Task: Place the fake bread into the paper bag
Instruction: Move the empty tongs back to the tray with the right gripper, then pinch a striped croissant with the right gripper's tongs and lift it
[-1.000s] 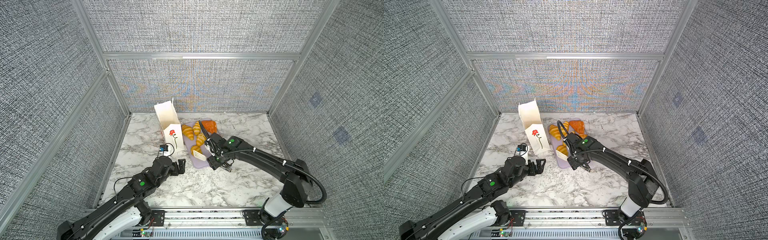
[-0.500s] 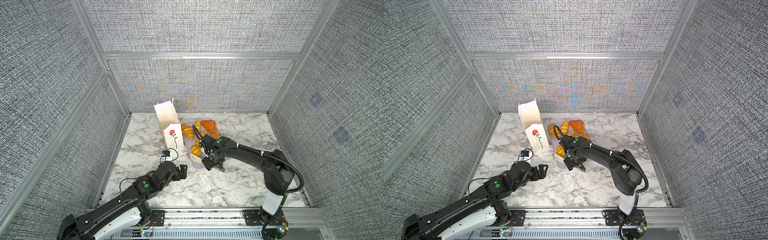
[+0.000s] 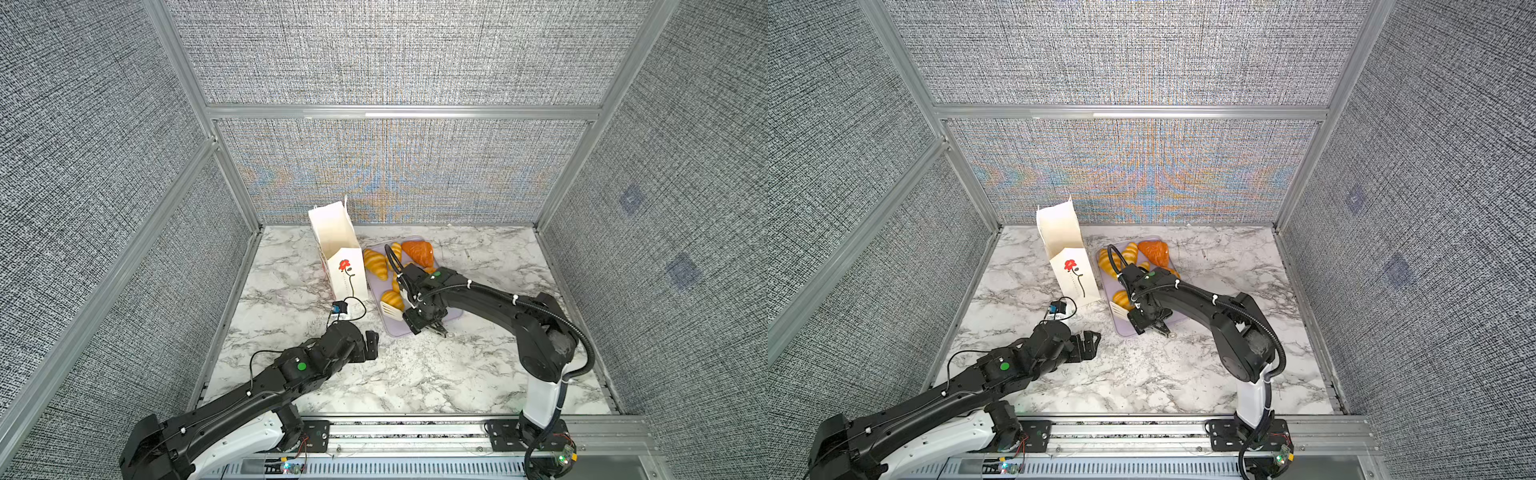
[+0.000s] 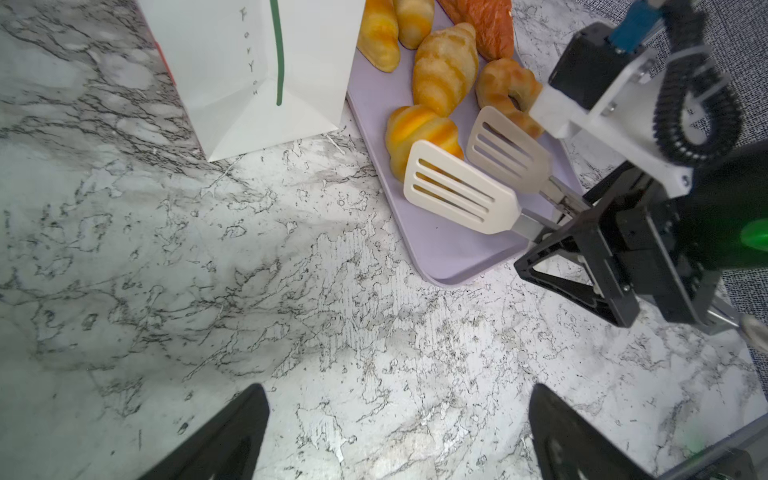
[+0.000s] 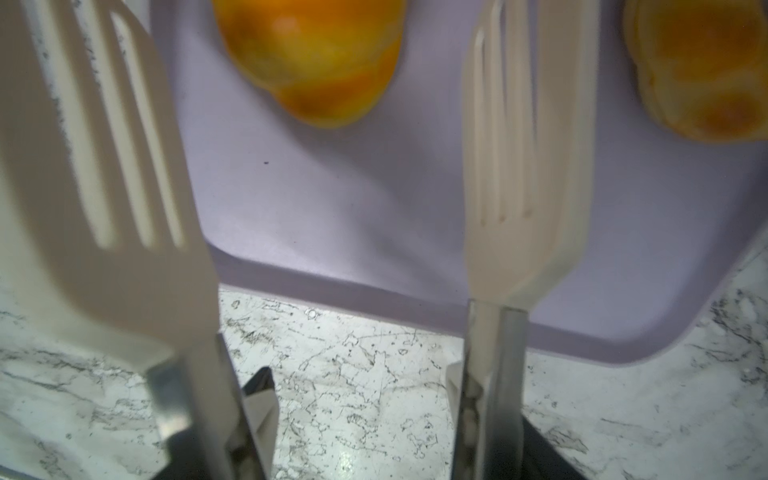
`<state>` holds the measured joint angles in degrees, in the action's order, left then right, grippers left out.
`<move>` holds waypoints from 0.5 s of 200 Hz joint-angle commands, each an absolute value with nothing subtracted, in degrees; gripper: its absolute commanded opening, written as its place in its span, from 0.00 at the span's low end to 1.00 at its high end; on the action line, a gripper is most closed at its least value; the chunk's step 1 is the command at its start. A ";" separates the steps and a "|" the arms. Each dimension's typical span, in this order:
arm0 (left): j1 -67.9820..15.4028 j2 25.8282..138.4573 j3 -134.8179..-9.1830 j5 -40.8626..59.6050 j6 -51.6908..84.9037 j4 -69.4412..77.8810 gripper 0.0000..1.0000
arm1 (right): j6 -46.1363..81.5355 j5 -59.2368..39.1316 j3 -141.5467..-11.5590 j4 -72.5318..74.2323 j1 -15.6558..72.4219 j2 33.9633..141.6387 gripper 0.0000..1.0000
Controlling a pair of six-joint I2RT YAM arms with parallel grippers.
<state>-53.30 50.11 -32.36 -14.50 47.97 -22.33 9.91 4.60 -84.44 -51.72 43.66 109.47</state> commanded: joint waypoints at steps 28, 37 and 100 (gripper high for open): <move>-54.35 50.45 -32.60 -15.19 47.95 -21.67 0.99 | 8.93 6.24 -87.54 -53.92 43.07 111.65 0.72; -54.64 50.77 -32.68 -15.43 47.98 -21.65 0.99 | 8.58 6.24 -87.84 -54.17 43.09 112.05 0.72; -56.84 51.70 -33.13 -18.50 49.37 -22.08 0.99 | 5.40 6.94 -90.13 -57.64 43.08 114.61 0.64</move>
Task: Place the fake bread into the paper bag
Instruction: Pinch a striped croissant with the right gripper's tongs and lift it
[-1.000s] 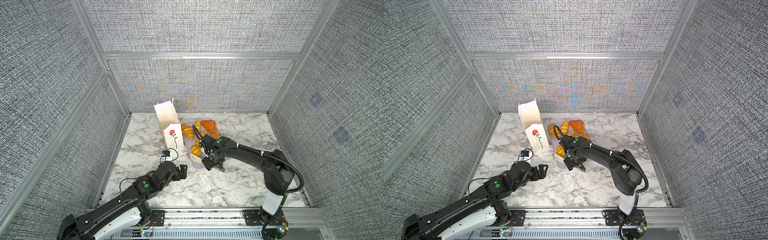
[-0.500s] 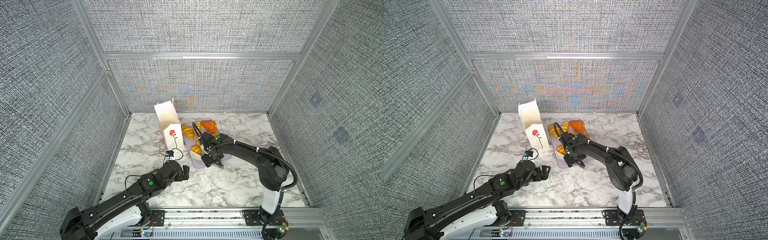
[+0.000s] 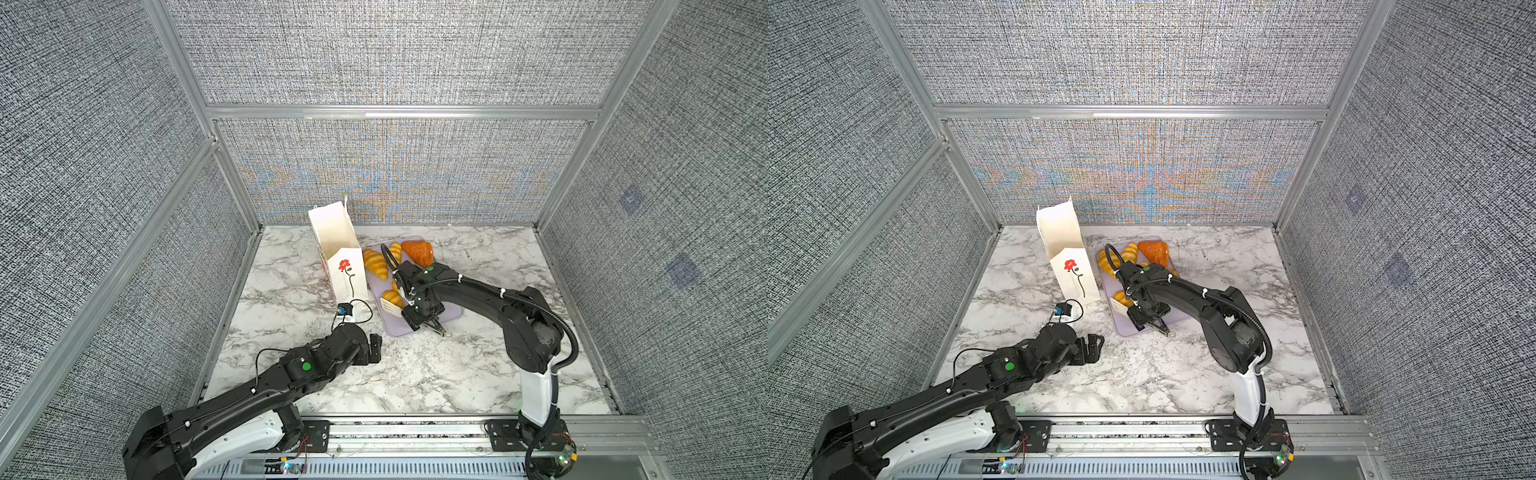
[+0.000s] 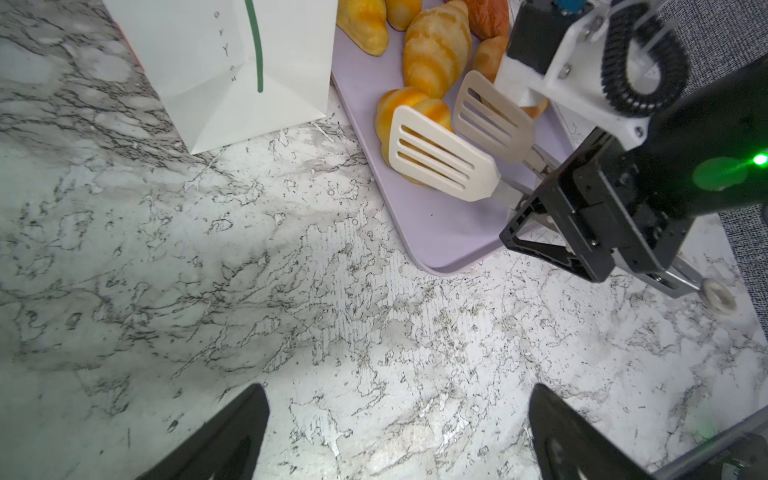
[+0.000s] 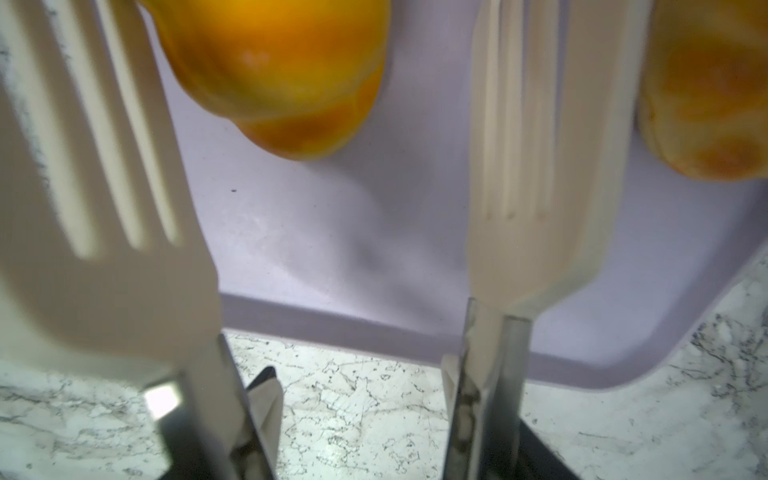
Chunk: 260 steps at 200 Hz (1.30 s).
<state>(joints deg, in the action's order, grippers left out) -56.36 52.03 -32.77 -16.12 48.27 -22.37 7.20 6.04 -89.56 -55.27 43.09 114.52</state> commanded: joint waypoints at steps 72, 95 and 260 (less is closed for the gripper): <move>-57.74 48.93 -32.86 -21.52 51.06 -24.30 0.99 | 3.13 6.11 -89.21 -60.61 43.00 113.20 0.45; -57.92 49.58 -33.17 -21.36 50.98 -24.36 0.99 | 2.82 6.02 -87.50 -60.25 42.93 110.96 0.44; -62.25 55.32 -37.56 -26.51 49.00 -18.63 0.99 | 2.69 -3.59 -80.00 -53.26 38.58 94.54 0.41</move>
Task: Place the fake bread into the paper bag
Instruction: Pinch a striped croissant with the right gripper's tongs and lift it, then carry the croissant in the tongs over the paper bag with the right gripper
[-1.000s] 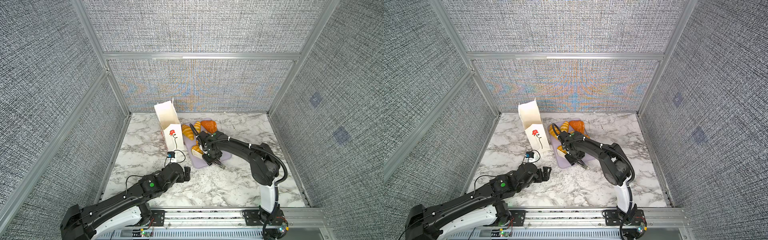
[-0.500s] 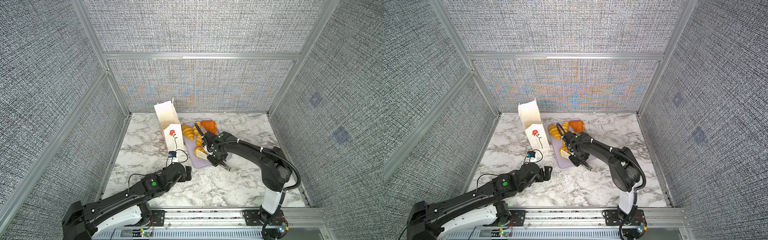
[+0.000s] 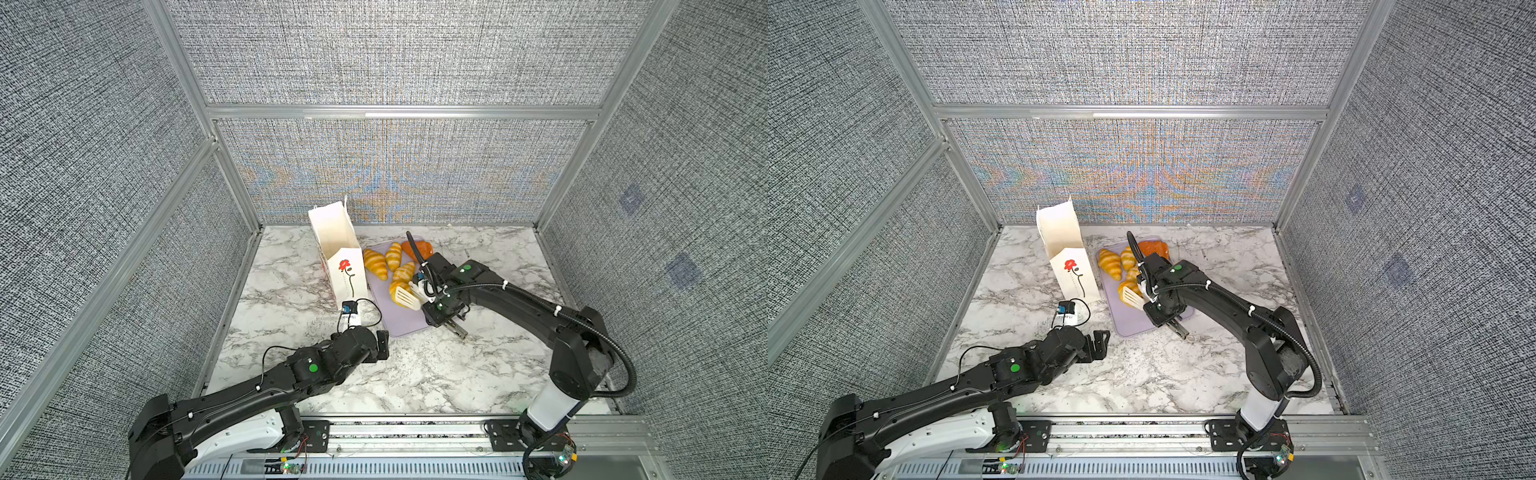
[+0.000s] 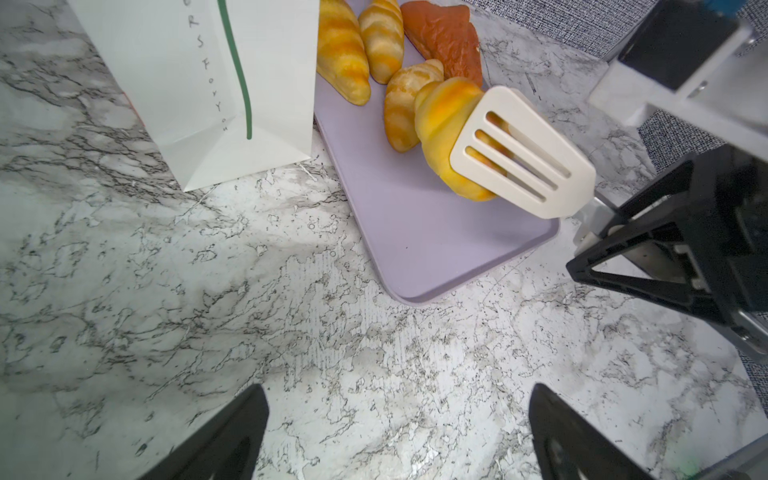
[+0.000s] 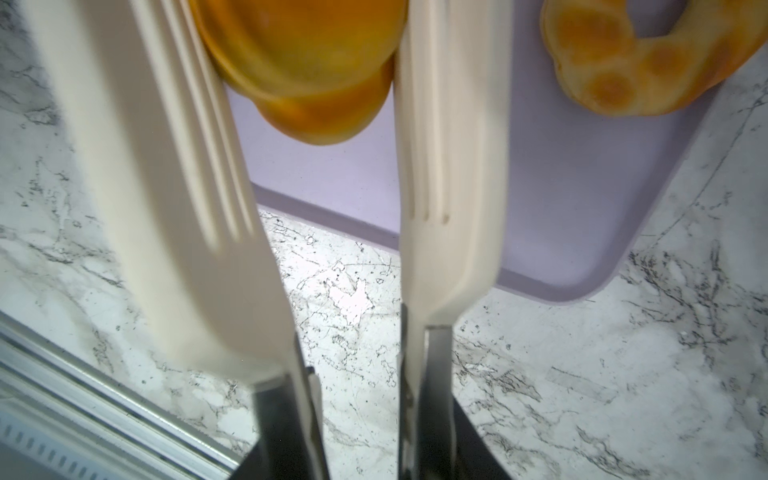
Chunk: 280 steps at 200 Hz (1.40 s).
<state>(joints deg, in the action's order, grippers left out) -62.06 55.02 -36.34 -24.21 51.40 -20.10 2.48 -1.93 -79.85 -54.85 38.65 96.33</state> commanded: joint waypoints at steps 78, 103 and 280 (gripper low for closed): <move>-62.11 48.58 -39.67 -33.24 42.50 -19.35 0.99 | 5.16 -5.88 -82.79 -52.23 38.87 90.10 0.41; -61.36 46.17 -41.93 -34.92 41.50 -22.86 0.99 | 5.51 -7.22 -85.79 -52.32 39.16 89.57 0.41; -45.36 44.24 -52.38 -25.37 29.17 -32.14 1.00 | 6.14 -15.18 -114.59 -51.86 44.53 102.04 0.43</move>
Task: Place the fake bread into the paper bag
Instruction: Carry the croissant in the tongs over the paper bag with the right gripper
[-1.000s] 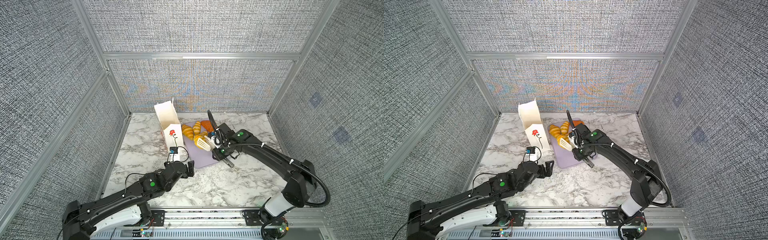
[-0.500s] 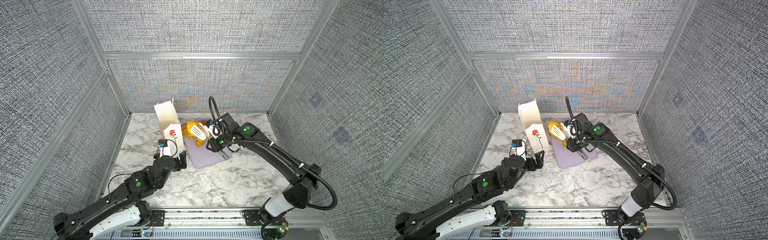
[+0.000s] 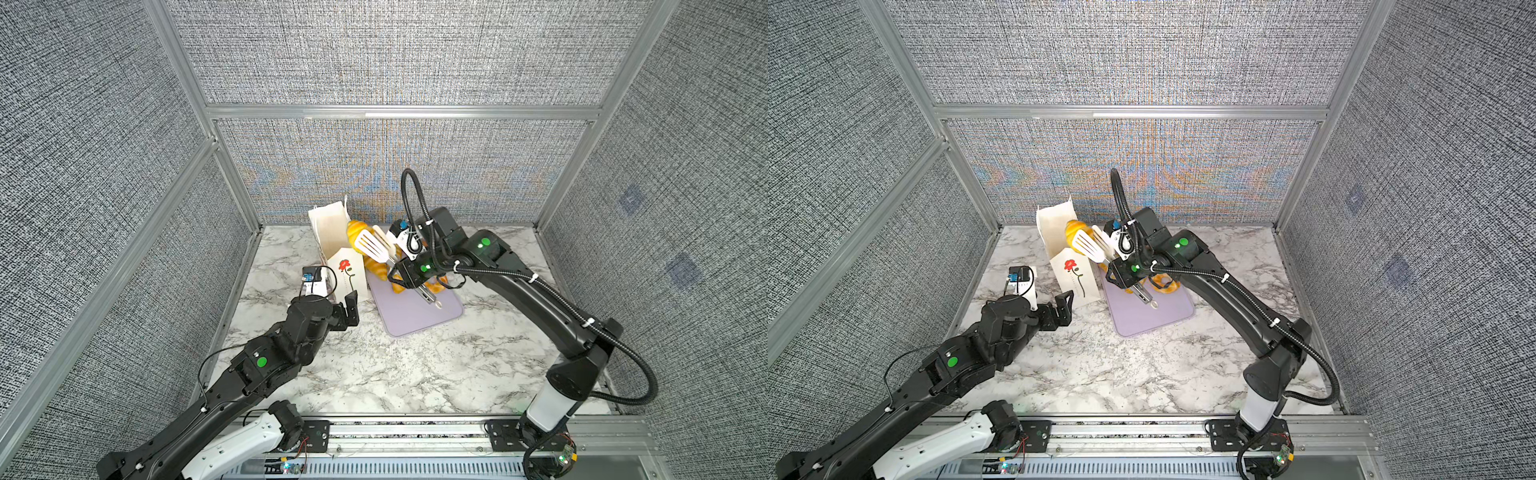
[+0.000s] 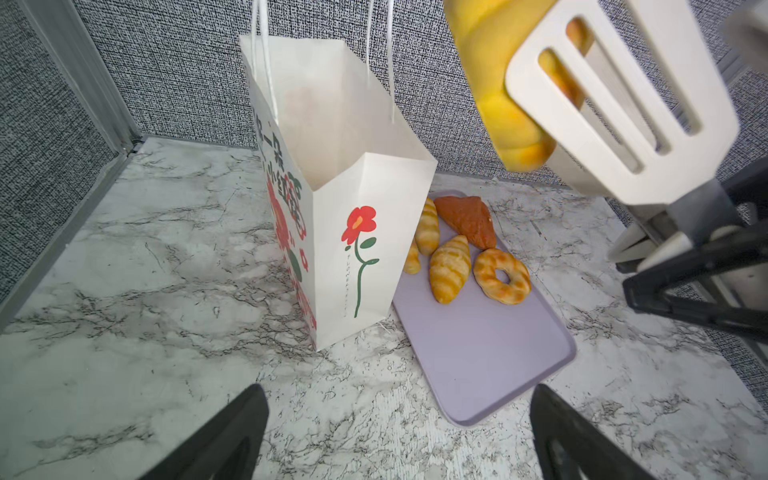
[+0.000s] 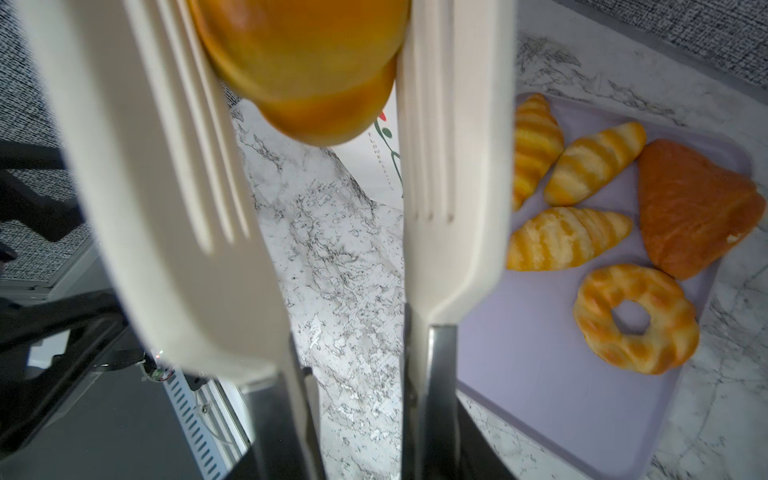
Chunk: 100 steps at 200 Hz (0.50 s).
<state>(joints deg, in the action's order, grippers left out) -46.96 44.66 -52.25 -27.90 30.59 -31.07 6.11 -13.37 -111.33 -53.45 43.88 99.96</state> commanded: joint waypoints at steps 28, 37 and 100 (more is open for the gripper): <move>-43.65 44.20 -52.42 -23.43 28.96 -32.67 1.00 | 6.20 -15.32 -119.16 -52.04 44.76 105.97 0.43; -43.25 44.49 -52.48 -22.97 28.87 -32.70 1.00 | 6.31 -15.16 -120.68 -52.14 44.75 107.29 0.43; -41.24 46.54 -52.59 -21.08 28.65 -32.94 1.00 | 5.75 -11.86 -131.42 -54.47 44.80 116.33 0.43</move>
<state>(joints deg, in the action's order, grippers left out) -41.71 46.63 -52.27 -21.82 28.95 -32.97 6.11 -13.19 -128.57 -53.93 44.66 114.34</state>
